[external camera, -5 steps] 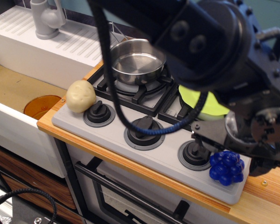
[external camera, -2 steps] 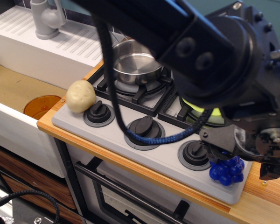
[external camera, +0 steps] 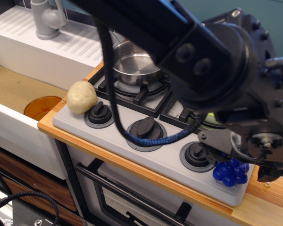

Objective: Put blueberry on plate and potato in pot or pan on stove

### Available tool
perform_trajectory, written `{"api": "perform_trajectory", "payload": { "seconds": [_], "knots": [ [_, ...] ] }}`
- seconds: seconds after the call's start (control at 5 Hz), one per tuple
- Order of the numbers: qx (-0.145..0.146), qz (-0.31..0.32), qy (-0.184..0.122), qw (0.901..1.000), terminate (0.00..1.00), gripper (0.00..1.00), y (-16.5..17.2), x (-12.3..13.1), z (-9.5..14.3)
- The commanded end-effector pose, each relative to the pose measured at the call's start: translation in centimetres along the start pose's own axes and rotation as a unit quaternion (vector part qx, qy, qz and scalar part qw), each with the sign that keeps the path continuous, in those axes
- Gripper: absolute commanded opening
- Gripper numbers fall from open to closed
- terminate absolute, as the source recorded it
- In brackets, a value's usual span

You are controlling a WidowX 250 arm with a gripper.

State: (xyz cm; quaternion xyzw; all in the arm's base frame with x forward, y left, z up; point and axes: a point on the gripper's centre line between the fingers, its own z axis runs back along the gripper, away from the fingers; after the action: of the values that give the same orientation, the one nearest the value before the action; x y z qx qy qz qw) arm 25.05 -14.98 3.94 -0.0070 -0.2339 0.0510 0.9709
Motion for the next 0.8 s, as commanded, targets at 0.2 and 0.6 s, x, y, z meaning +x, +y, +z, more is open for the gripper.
{"api": "perform_trajectory", "payload": {
  "seconds": [0.2,0.6],
  "knots": [
    [-0.006,0.011,-0.005,0.9999,0.0,0.0,0.5,0.9,0.1],
    [-0.004,0.023,0.037,0.999,0.0,0.0,0.5,1.8,2.9]
  ]
}}
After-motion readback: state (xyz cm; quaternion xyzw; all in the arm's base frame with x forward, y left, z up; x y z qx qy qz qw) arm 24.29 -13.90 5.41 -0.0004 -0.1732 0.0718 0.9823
